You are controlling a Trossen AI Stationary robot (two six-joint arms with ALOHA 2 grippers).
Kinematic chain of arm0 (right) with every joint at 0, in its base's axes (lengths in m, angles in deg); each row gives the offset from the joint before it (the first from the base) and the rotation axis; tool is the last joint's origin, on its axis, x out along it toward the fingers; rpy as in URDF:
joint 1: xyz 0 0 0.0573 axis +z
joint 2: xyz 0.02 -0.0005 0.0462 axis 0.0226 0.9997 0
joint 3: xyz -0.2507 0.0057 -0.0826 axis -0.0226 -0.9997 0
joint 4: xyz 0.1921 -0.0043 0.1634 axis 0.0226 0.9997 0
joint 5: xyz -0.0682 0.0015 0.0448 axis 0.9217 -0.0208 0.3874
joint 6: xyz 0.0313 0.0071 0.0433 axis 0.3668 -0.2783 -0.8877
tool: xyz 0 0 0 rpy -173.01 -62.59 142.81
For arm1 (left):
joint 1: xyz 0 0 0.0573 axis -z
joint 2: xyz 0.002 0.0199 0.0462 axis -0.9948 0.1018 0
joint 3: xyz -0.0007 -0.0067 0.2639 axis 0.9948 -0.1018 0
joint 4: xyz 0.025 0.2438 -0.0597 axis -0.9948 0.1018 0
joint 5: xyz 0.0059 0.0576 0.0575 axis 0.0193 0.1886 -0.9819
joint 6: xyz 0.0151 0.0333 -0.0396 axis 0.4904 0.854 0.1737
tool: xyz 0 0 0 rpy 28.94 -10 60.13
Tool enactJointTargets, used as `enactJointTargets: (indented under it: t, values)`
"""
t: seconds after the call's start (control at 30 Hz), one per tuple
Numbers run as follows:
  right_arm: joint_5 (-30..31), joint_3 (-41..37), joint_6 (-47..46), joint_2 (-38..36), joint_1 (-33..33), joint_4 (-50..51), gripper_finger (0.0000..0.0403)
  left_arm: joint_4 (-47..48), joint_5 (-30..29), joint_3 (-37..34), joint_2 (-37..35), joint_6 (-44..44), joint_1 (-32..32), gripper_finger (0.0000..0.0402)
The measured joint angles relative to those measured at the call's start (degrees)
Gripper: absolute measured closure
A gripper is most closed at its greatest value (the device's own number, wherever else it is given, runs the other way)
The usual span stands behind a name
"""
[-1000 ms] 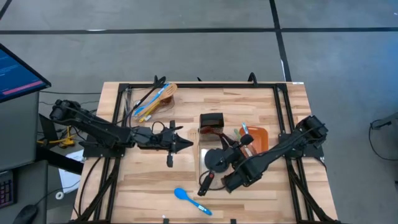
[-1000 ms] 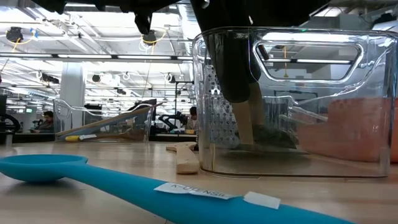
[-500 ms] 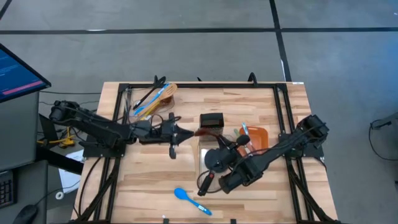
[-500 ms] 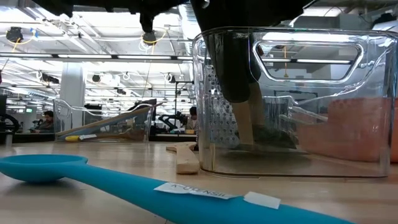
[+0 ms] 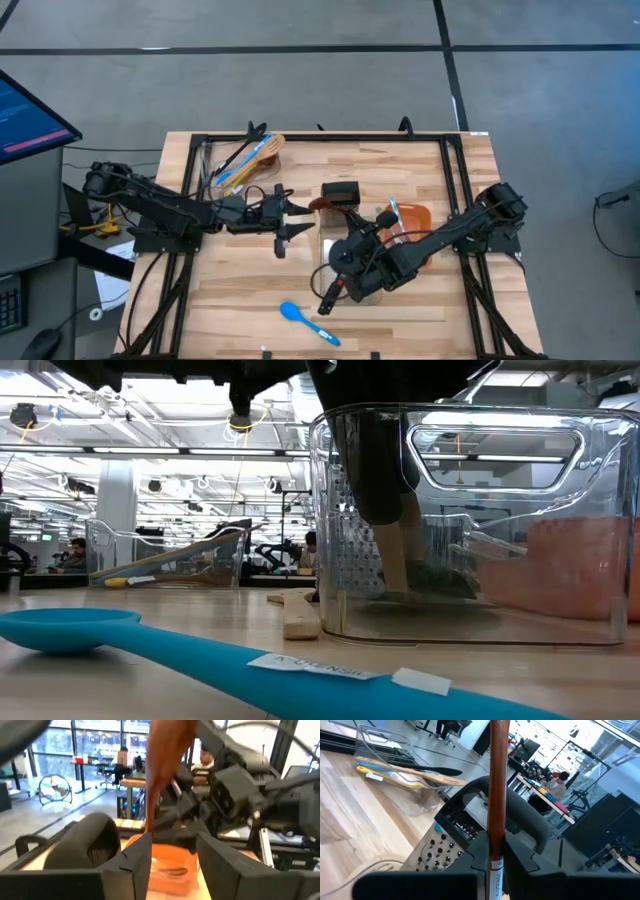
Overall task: Pick & Place Kitchen Items
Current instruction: Put the brown ladle into the top transparent bin
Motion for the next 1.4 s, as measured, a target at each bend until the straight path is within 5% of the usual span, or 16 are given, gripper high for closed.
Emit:
enactJointTargets:
  t: [0.4,0.97,1.4]
  values:
    - [0.0,0.0,0.0,0.0,0.5,-0.3,0.038,-21.4,3.7,0.0,11.5,2.2,-1.3,0.0246]
    - [0.0,0.0,0.0,0.0,1.6,-0.3,0.038,-22.3,3.9,9.2,19.0,1.7,-3.9,0.0253]
    - [0.0,0.0,0.0,0.0,1.6,-0.1,0.038,-22.4,3.9,9.3,19.4,1.7,-4.1,0.0353]
